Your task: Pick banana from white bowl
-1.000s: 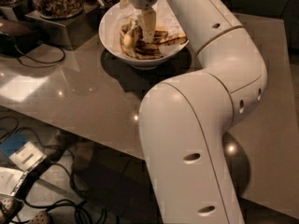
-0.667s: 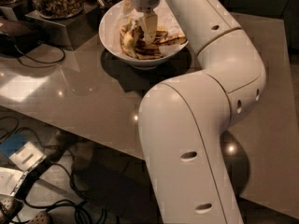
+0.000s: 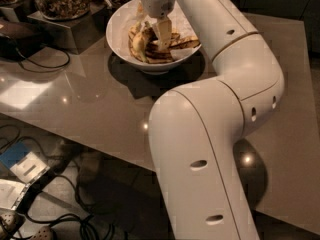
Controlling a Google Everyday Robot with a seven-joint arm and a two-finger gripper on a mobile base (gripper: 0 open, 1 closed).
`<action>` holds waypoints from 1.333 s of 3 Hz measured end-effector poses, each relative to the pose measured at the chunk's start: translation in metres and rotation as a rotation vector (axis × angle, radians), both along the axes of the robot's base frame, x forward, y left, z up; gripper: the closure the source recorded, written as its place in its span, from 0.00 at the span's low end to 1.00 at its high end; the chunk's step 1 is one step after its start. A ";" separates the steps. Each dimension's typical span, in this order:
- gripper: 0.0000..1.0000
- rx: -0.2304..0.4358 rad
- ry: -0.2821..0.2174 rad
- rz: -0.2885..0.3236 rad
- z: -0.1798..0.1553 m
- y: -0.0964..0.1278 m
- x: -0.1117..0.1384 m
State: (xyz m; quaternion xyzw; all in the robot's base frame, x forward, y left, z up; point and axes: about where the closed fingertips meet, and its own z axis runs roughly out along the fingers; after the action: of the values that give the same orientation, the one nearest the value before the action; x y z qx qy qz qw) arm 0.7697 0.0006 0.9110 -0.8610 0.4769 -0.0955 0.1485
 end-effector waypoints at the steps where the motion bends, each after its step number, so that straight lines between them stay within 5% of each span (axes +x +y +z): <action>1: 0.19 -0.006 0.008 -0.002 -0.005 -0.003 0.001; 4: 0.84 0.065 0.000 -0.029 0.012 0.003 -0.009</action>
Offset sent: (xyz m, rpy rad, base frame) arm -0.0237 -0.0047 -0.0003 0.0394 0.0448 0.0113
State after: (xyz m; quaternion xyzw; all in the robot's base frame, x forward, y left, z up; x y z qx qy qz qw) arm 0.7612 0.0037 0.9230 -0.8487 0.4924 -0.0821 0.1747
